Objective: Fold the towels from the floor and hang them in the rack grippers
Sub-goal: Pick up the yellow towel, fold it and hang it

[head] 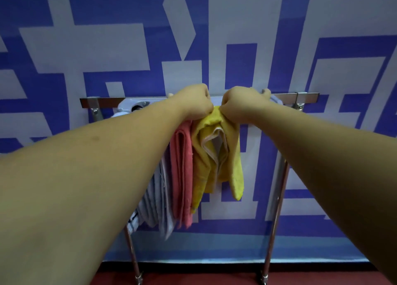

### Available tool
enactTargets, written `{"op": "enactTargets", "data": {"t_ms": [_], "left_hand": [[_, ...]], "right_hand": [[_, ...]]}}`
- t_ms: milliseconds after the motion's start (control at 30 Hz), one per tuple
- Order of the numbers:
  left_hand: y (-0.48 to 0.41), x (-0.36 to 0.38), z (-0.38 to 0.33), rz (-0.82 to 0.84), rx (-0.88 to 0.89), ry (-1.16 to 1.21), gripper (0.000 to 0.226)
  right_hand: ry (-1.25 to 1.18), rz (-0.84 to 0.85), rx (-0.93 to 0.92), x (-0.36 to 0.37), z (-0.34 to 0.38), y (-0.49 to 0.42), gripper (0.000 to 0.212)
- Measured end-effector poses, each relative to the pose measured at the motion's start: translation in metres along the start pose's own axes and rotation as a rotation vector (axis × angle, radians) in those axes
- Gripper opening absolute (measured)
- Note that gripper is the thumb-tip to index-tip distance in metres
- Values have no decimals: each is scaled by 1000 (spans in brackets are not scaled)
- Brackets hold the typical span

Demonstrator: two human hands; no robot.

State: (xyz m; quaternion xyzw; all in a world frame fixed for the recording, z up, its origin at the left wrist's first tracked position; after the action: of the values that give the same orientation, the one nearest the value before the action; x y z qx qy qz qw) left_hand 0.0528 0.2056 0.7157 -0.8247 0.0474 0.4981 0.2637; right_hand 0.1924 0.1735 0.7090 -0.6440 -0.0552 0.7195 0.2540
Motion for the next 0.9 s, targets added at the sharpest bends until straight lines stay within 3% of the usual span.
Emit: {"op": "enactTargets", "data": {"t_ms": [200,300,433,600,900], "left_hand": [[15,-8,11,-202,96,-13,11],[40,-13,14,-151,226,-78,31],[73,4,11,-163,360,-370,51],[84,21,-4,-262,287,-445,31],[73,13,-2,-160,304,-418,6]], "right_hand": [[108,-185,-126,3,-4,13,18],[23,-288,-235,-4,-10,32,18],[-172,-158,-351,-2,-13,63,33],[-53,-135,-415,3,-13,91,62],[-44,-230,-344,14,3,93,17]]}}
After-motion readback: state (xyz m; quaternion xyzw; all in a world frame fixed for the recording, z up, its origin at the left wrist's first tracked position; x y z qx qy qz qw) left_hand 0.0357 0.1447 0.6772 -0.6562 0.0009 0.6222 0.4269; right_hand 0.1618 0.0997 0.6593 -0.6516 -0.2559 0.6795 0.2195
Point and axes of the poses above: each hand's wrist, its own y-axis away from the middle knuckle, its own x-axis out of the palm, z = x × y, the point moved 4 cm from there along -y, towards the middle knuckle, and after that the axes turned 4 degrees about -z, right-handed, at the moved point
